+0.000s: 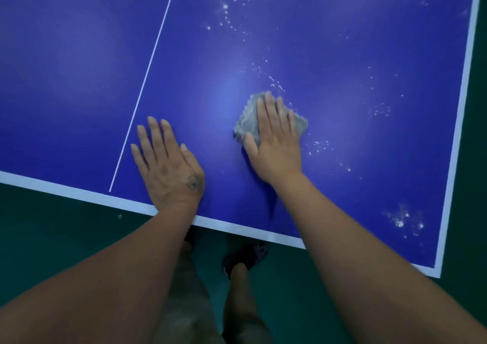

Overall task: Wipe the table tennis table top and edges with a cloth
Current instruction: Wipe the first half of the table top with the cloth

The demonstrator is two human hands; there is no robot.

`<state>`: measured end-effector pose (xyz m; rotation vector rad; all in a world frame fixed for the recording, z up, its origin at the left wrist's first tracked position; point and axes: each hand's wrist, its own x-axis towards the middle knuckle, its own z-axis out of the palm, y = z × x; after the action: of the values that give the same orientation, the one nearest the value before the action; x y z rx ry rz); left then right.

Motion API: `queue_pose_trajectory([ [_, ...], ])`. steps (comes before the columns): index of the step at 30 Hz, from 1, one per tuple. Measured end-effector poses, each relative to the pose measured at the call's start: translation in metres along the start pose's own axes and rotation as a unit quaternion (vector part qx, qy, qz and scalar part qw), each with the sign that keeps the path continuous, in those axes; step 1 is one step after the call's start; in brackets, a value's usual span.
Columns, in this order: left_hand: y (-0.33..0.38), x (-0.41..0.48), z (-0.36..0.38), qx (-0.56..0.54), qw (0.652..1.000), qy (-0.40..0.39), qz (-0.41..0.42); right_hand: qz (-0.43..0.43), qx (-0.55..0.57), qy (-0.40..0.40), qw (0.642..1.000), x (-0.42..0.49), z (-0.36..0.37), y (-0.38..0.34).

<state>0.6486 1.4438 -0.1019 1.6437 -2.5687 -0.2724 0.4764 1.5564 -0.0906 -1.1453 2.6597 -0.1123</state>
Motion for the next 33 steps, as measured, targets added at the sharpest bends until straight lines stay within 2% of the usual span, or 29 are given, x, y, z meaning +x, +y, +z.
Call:
queue_pose_trajectory([
  [3, 0.001, 0.0, 0.0, -0.003, 1.0, 0.006, 0.003, 0.024, 0.003, -0.014, 1.0, 0.035, -0.008, 0.0],
  [5, 0.002, 0.0, -0.001, -0.004, 1.0, 0.011, 0.007, 0.028, 0.021, -0.013, 0.999, 0.027, -0.006, -0.007],
  [10, 0.001, -0.001, -0.004, -0.011, 1.0, 0.002, 0.003, -0.009, 0.028, 0.011, 0.999, -0.098, 0.018, -0.021],
  [13, 0.003, -0.001, -0.005, -0.01, 1.0, -0.001, 0.002, -0.02, 0.024, -0.008, 0.999, -0.155, 0.025, -0.007],
  [16, 0.003, 0.0, -0.004, -0.006, 1.0, -0.003, 0.002, -0.033, 0.021, -0.009, 0.999, -0.131, 0.017, 0.022],
  [22, 0.001, 0.0, 0.0, -0.004, 1.0, 0.009, 0.006, 0.074, 0.026, 0.002, 0.997, -0.009, -0.013, 0.072],
  [25, 0.001, 0.0, 0.0, -0.001, 1.0, 0.005, 0.004, 0.088, 0.036, -0.002, 0.995, -0.001, -0.014, 0.065],
  [33, 0.025, -0.026, -0.003, -0.013, 1.0, -0.009, -0.023, 0.057, 0.026, 0.005, 0.998, -0.176, 0.02, 0.031],
])
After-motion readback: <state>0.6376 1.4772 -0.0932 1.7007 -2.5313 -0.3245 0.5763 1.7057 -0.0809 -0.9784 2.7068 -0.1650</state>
